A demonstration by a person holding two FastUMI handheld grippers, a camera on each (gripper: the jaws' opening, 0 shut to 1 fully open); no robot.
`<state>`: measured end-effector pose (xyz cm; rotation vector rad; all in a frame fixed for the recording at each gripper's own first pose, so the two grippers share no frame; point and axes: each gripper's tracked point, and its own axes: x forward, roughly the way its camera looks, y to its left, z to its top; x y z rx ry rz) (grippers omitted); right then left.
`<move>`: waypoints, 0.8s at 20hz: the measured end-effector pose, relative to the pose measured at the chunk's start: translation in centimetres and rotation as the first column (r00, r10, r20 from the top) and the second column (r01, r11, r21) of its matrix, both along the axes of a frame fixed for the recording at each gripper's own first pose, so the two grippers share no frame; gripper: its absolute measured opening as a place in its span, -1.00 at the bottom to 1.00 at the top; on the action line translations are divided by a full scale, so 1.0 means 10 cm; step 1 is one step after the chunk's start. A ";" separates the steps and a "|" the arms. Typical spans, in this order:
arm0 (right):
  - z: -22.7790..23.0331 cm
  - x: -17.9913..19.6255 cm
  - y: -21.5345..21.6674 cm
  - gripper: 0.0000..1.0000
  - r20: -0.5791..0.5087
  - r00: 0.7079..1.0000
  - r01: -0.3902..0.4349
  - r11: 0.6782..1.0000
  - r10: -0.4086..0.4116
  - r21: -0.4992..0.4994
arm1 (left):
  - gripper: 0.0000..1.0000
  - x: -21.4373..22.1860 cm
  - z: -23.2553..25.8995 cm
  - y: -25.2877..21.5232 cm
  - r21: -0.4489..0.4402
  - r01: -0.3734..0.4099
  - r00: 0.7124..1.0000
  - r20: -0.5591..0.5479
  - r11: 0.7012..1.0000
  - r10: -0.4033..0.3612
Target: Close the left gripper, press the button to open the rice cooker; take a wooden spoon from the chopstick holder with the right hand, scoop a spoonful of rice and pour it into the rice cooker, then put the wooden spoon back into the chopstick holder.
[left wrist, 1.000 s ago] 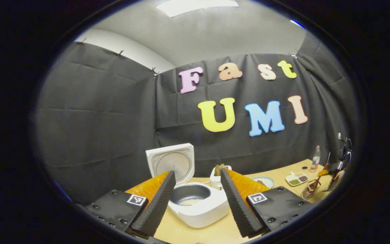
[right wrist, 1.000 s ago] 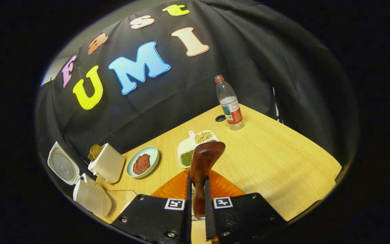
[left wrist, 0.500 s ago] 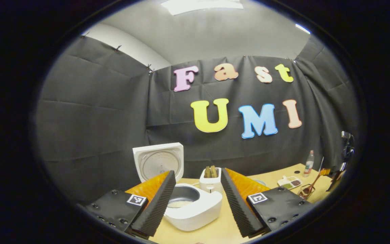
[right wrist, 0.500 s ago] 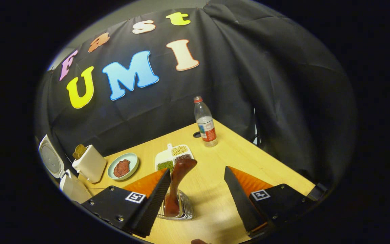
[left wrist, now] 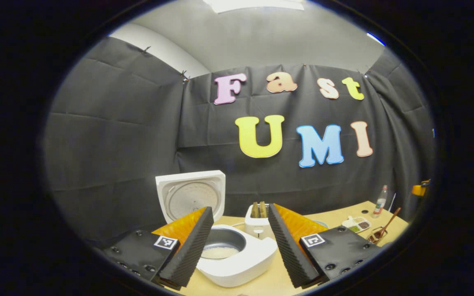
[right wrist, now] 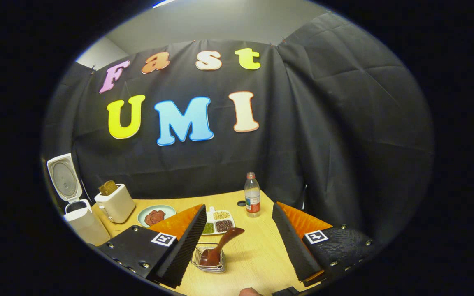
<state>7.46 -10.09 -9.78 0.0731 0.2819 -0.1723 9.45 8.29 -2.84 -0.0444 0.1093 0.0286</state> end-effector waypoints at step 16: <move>0.80 -0.62 0.36 0.95 0.165 0.983 0.094 0.994 -0.085 -0.046 | 0.87 1.77 0.34 1.37 0.010 -0.150 0.988 0.047 0.989 0.149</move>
